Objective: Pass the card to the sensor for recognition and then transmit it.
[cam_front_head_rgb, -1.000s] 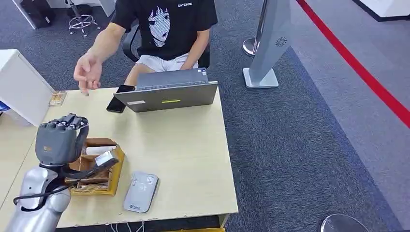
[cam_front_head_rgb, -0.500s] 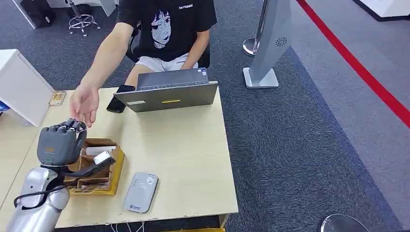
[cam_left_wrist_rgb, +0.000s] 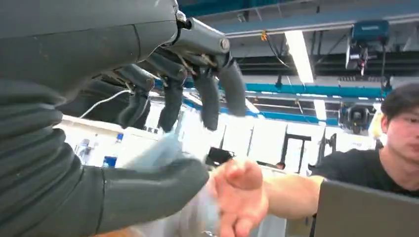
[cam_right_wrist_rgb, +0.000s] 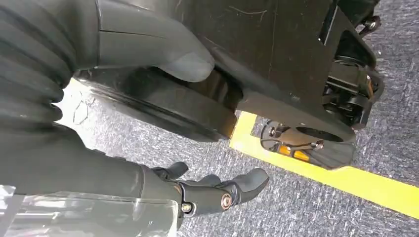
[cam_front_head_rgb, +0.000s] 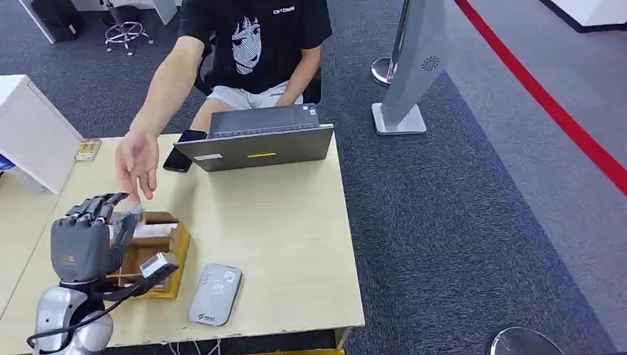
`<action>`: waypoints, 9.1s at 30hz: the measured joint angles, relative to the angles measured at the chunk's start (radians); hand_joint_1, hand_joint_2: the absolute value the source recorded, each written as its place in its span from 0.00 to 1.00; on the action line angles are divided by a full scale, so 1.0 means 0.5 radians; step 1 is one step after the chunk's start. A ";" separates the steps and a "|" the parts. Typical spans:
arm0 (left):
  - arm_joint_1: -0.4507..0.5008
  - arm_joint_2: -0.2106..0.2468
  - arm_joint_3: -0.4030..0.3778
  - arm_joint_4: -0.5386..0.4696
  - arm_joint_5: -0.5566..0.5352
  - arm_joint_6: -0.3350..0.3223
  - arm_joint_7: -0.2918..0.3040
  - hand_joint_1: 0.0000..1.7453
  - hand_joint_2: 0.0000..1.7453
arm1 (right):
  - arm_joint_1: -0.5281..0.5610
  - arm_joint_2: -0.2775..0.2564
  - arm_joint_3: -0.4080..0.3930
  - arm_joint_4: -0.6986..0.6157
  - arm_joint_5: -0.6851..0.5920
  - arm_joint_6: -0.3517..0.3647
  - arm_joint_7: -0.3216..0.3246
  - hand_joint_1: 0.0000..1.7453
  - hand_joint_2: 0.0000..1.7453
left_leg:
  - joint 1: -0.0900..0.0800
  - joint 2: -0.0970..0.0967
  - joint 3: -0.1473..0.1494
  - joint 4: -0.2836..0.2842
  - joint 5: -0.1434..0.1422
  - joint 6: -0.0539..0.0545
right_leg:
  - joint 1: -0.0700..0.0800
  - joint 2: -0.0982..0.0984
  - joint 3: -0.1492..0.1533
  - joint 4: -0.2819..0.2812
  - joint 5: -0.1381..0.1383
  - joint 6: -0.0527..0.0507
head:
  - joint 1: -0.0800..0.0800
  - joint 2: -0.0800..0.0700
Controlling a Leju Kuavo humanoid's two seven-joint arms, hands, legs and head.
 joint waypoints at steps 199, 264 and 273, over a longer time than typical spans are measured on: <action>0.251 0.504 0.124 -0.315 -0.387 -0.277 0.192 1.00 1.00 | 0.003 0.016 -0.201 0.011 0.199 0.023 -0.040 0.00 1.00 | 0.003 -0.007 0.001 -0.001 0.006 -0.003 | 0.002 -0.010 0.002 0.001 0.001 -0.002 | 0.002 0.000; 0.490 0.343 0.365 -0.831 -0.351 0.049 -0.072 0.00 1.00 | -0.006 0.017 -0.246 0.011 0.266 -0.008 -0.014 0.00 1.00 | 0.008 0.004 -0.002 -0.001 0.005 -0.010 | 0.006 0.003 -0.005 0.001 0.005 -0.008 | 0.001 0.000; 0.719 0.075 0.533 -1.196 -0.098 0.053 -0.491 0.00 1.00 | 0.001 0.023 -0.293 0.012 0.231 -0.032 -0.024 0.00 1.00 | 0.008 0.005 -0.003 -0.001 0.004 -0.009 | 0.006 0.003 -0.003 0.001 0.004 -0.008 | 0.002 0.000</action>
